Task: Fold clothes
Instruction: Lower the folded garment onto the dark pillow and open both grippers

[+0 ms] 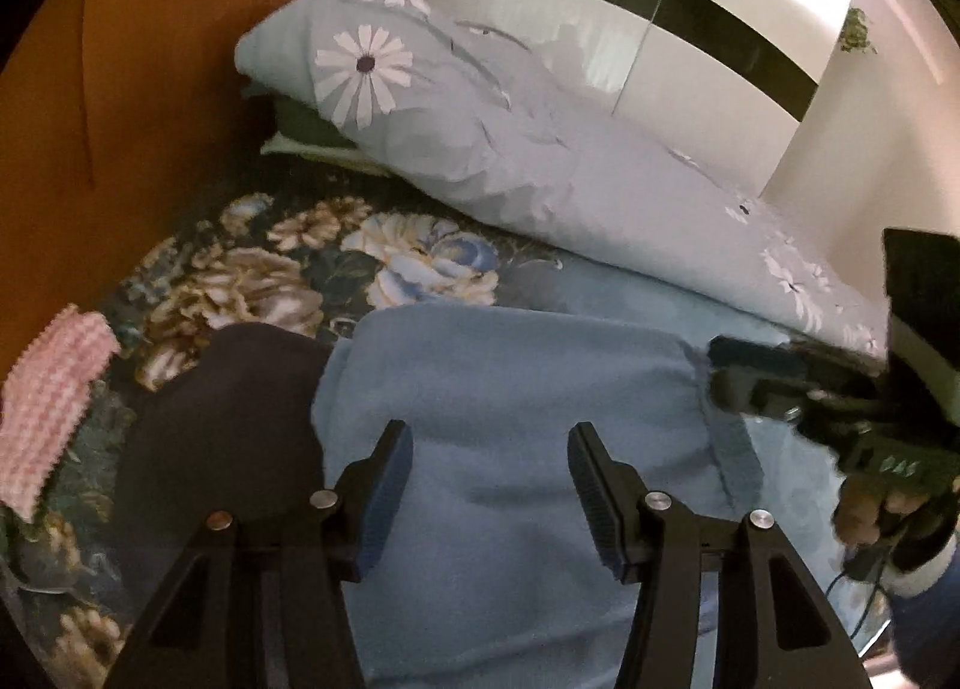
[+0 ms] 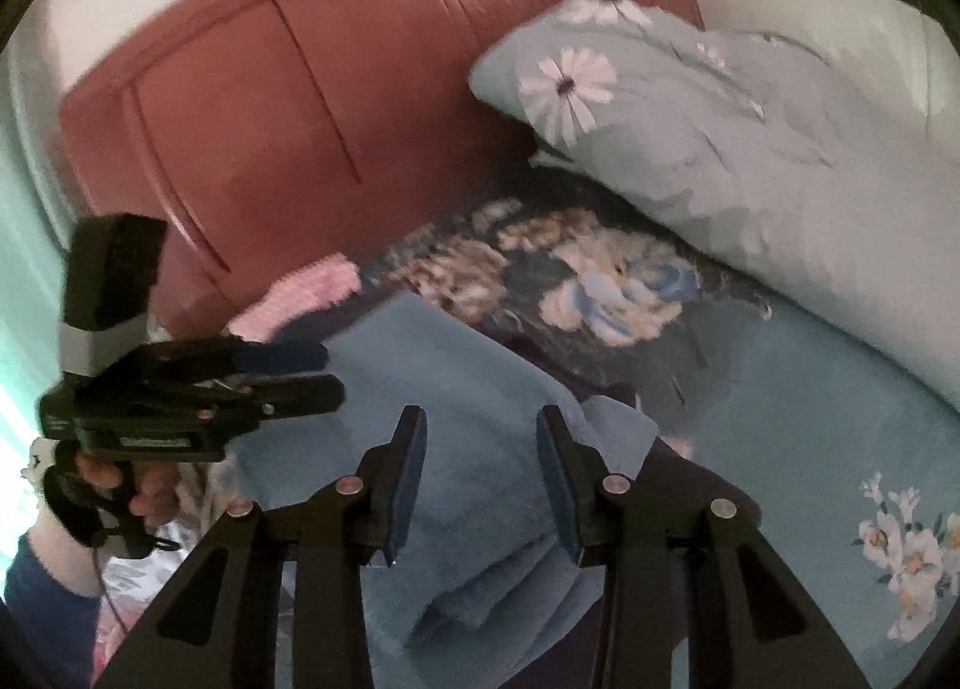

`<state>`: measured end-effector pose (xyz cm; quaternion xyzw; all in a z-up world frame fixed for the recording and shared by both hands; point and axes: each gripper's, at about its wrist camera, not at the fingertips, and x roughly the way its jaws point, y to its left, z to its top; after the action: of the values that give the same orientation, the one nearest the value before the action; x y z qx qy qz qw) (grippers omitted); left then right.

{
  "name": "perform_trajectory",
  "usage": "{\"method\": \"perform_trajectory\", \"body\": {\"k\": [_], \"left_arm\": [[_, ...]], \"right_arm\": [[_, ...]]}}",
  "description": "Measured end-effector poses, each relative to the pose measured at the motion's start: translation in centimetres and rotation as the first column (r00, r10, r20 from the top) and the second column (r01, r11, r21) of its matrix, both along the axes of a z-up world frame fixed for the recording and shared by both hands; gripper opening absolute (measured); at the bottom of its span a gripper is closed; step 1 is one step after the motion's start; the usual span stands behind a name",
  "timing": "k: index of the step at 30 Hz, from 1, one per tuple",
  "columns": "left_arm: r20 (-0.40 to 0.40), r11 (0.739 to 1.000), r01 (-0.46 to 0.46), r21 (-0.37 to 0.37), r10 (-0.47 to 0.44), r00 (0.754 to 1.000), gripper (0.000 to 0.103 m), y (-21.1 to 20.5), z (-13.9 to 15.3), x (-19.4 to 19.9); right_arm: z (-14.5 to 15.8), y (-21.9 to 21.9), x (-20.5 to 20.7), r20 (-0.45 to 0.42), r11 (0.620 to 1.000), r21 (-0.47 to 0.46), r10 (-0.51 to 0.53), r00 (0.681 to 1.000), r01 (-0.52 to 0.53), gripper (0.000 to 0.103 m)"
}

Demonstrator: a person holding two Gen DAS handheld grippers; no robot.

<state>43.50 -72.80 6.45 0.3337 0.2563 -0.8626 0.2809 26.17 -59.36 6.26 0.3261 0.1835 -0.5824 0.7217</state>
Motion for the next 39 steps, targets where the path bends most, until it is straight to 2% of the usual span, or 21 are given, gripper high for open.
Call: {"method": "perform_trajectory", "body": {"k": [4,14,18,23,27,29,31,32,35,39], "left_arm": [[-0.026,0.999,0.008,-0.032,-0.009,1.0,0.058,2.2,0.5,2.0],[-0.057,0.999,-0.023,-0.035,0.021,0.998,0.058,4.0,-1.5,3.7],[-0.051,0.999,-0.04,-0.036,0.038,0.998,0.059,4.3,-1.9,3.5],[-0.064,0.989,-0.113,-0.097,0.108,0.992,0.059,6.2,-0.5,4.0],[-0.046,0.976,-0.153,-0.157,0.148,0.988,0.059,8.8,-0.5,4.2],[-0.038,0.972,-0.18,-0.153,0.176,0.984,0.063,10.1,-1.1,4.4],[-0.023,0.971,-0.205,-0.127,0.204,0.979,0.075,11.2,-1.9,4.7],[-0.022,0.969,-0.219,-0.117,0.218,0.976,0.076,11.8,-2.3,4.8],[-0.024,0.961,-0.26,-0.097,0.259,0.966,0.079,13.6,-3.6,5.2],[-0.051,0.948,-0.308,-0.085,0.304,0.951,0.093,16.0,-5.3,6.1]], "right_arm": [[0.9,2.3,0.7,0.0,0.999,-0.026,0.028,1.0,-0.028,0.039],[-2.9,4.0,1.6,0.018,0.998,0.04,0.04,0.999,-0.04,0.039],[-3.1,4.1,1.2,0.047,0.999,0.046,0.027,0.999,-0.029,0.039],[-1.5,5.9,1.7,0.024,1.0,0.017,0.014,1.0,-0.014,0.039],[-1.8,8.0,3.0,-0.026,1.0,0.02,0.017,1.0,-0.017,0.039],[-2.5,9.0,3.9,-0.051,0.999,0.036,0.029,0.998,-0.027,0.039],[-3.2,9.9,4.5,-0.057,0.999,0.048,0.026,0.998,-0.024,0.04],[-3.5,10.3,4.6,-0.05,0.998,0.053,0.023,0.998,-0.02,0.04],[-4.4,11.4,4.6,-0.032,0.998,0.065,0.0,0.999,0.002,0.051],[-5.8,12.5,4.6,-0.04,0.995,0.095,-0.036,0.999,0.039,0.053]]}}
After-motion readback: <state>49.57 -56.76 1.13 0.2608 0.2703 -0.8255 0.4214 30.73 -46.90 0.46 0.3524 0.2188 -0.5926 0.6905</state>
